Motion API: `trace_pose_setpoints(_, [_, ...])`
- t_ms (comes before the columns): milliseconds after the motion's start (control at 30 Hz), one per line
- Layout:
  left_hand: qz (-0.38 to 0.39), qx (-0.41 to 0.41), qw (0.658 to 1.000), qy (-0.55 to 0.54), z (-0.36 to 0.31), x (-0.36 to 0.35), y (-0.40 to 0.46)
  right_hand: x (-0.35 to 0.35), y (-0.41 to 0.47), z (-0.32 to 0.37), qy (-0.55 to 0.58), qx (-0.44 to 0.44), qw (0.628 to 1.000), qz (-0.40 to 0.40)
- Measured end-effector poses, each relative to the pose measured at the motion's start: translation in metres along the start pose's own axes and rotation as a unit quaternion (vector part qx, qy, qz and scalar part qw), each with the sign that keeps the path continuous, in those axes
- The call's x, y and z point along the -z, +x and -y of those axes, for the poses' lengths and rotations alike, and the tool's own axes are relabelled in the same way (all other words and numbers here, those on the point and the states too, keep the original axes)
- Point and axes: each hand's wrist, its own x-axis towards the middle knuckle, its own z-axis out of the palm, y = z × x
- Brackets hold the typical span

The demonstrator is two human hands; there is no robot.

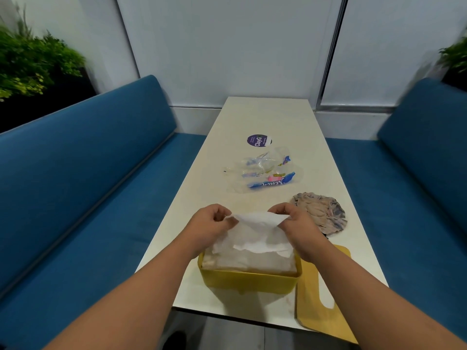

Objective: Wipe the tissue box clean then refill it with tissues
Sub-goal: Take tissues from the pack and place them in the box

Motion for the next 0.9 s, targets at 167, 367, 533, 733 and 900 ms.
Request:
trace_pose_setpoints(167, [-0.094, 0.005, 0.995, -0.042, -0.005, 0.003, 0.005, 0.001, 0.008, -0.003, 0.024, -0.03, 0.999, 0.019])
trace_pose_setpoints(367, [0.035, 0.035, 0.995, -0.086, -0.002, 0.01, 0.003, 0.004, 0.012, -0.006, 0.184, -0.1, 0.978, 0.02])
trace_pose_setpoints(533, [-0.042, -0.005, 0.995, -0.086, -0.005, 0.017, 0.009, 0.005, 0.018, -0.011, -0.128, 0.009, 0.992, -0.001])
trace_pose_setpoints(733, [-0.065, -0.031, 0.997, 0.033, -0.001, 0.019, 0.014, 0.007, 0.02, -0.016, -0.348, 0.09, 0.931, -0.056])
trace_pose_setpoints(900, [-0.034, -0.034, 0.999, 0.008, 0.003, 0.017, 0.013, 0.016, 0.016, -0.018, -0.31, 0.087, 0.946, -0.045])
